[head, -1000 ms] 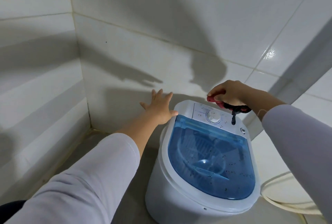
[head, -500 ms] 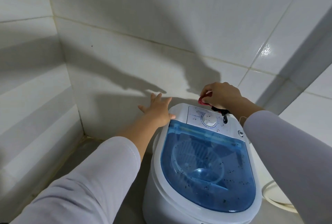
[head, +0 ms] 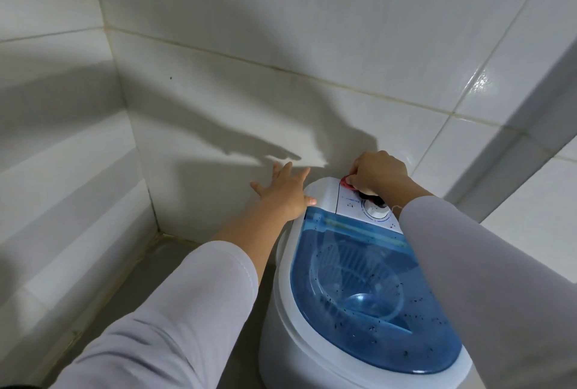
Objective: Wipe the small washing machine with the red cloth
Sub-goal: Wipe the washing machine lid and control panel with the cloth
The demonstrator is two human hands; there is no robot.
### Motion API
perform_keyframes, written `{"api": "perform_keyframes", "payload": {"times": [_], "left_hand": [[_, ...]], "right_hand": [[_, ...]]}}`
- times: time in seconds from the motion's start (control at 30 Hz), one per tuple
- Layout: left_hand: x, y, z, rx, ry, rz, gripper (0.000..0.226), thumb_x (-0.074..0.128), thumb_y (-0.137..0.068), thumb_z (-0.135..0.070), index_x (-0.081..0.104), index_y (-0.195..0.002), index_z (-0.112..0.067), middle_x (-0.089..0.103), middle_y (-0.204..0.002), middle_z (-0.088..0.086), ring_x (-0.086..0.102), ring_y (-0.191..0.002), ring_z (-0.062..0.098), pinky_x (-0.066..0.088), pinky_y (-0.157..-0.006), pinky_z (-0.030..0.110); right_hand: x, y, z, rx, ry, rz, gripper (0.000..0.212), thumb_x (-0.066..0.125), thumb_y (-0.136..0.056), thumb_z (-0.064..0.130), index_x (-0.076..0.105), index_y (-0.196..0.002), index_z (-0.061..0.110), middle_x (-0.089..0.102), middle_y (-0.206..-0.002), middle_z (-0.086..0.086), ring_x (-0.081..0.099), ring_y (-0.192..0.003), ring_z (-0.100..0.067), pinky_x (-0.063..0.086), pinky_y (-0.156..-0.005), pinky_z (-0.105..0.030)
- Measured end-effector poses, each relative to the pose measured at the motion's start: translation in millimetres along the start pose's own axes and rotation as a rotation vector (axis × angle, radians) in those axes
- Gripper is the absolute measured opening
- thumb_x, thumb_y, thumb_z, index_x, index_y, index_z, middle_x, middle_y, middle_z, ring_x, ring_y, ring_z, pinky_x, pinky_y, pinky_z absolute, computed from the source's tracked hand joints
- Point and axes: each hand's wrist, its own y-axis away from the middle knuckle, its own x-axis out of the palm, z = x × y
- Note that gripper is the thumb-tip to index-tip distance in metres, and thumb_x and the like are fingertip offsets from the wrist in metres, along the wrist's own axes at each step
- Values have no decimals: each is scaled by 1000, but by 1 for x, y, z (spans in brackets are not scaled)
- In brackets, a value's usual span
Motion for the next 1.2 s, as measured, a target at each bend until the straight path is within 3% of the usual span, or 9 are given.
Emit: {"api": "perform_keyframes", "payload": {"times": [0.2, 0.43, 0.6, 0.7, 0.83, 1.03, 1.2], "left_hand": [[1, 0, 0, -3, 9, -9, 75, 54, -93, -42, 9, -152, -34, -5, -162, 2, -14, -148, 24, 3, -107, 71], [-2, -1, 3, -18, 16, -19, 76, 55, -93, -42, 9, -152, -34, -4, -162, 2, -13, -148, 24, 3, -107, 72], [-3, 3, 2, -23, 4, -21, 77, 55, -92, -43, 9, -152, -34, -4, -162, 2, -13, -148, 24, 3, -107, 72], [-2, 4, 0, -23, 1, -20, 77, 55, -93, -43, 8, -153, -34, -5, -162, 2, -13, -148, 24, 2, -107, 71], [-1, 3, -1, -24, -10, -19, 77, 55, -93, -43, 8, -152, -34, -5, -162, 2, -13, -148, 25, 2, -107, 72], [0, 3, -2, -18, -28, -22, 77, 53, -93, -45, 7, -153, -33, -4, -162, 3, -12, -148, 26, 4, -107, 72], [1, 3, -2, -21, -33, -15, 77, 52, -93, -46, 6, -153, -32, -5, -162, 2, -13, -148, 25, 4, -107, 72]], "right_hand": [[2, 9, 1, -99, 53, -20, 26, 57, -85, 30, 68, -105, 16, 64, -101, -8, 62, -89, -28, 45, -69, -31], [-3, 24, -4, -339, 98, 38, 26, 60, -87, 32, 68, -111, 32, 66, -114, 5, 57, -106, -21, 39, -73, -28], [-4, 29, -11, -454, 152, 92, 24, 62, -86, 28, 69, -108, 35, 62, -102, 6, 55, -107, -18, 38, -75, -27], [-6, 30, -14, -505, 222, 113, 27, 63, -84, 19, 71, -103, 37, 64, -105, 10, 58, -104, -18, 43, -75, -27], [-8, 26, -10, -532, 351, 81, 34, 56, -80, 8, 75, -89, 36, 62, -92, 15, 61, -95, -17, 50, -72, -29], [-8, 17, -12, -515, 397, 33, 37, 56, -80, 7, 74, -92, 36, 71, -98, 11, 63, -92, -19, 53, -71, -31], [-9, 8, -18, -431, 352, 18, 32, 55, -86, 14, 72, -95, 40, 70, -105, 9, 64, -96, -20, 46, -69, -27]]}}
